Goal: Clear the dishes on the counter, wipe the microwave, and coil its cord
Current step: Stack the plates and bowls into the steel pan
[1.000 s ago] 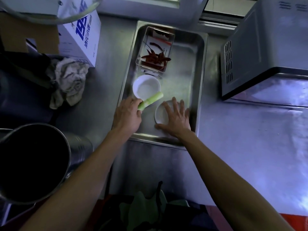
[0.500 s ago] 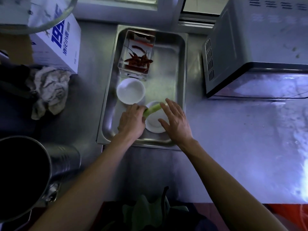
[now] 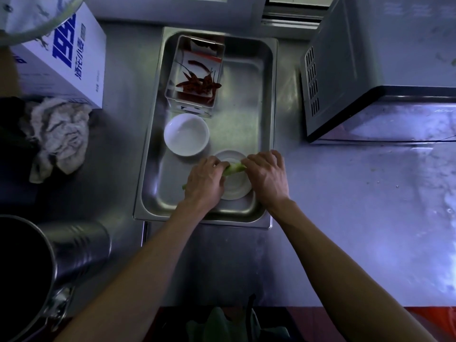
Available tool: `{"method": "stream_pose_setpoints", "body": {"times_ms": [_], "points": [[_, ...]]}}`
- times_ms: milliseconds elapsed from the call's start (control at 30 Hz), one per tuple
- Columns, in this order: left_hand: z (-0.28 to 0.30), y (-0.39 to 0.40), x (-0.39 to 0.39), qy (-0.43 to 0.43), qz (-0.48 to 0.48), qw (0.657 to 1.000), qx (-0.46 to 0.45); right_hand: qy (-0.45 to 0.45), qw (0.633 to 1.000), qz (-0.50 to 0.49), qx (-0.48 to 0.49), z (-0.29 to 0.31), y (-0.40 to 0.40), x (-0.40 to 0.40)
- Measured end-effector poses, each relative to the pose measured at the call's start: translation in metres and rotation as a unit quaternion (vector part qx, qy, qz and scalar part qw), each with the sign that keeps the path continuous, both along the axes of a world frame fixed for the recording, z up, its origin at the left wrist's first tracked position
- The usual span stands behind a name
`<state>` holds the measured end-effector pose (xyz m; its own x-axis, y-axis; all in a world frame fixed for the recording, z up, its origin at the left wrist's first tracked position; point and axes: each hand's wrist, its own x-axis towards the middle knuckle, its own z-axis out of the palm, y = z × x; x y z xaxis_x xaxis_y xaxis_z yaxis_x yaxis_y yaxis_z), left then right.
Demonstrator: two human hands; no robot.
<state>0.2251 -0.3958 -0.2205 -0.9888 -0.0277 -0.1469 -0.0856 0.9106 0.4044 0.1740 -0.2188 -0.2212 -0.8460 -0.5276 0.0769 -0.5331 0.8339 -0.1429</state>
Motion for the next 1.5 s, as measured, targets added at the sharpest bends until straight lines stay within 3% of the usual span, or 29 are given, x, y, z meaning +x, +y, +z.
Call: {"method": "stream_pose_setpoints", "body": {"times_ms": [300,1033,1500], "points": [[-0.008,0.007,0.002,-0.015,0.008,0.999,-0.027,-0.044,0.998,-0.011,0.052,0.003,-0.003,0.006],[0.068,0.078,0.054,-0.009,0.062,0.995,-0.08,-0.064,0.994,0.037,-0.076,0.057,0.071,0.051],[0.111,0.131,0.082,0.091,-0.03,0.995,-0.008,-0.088,0.99,-0.077,-0.077,0.113,0.153,0.107]]}}
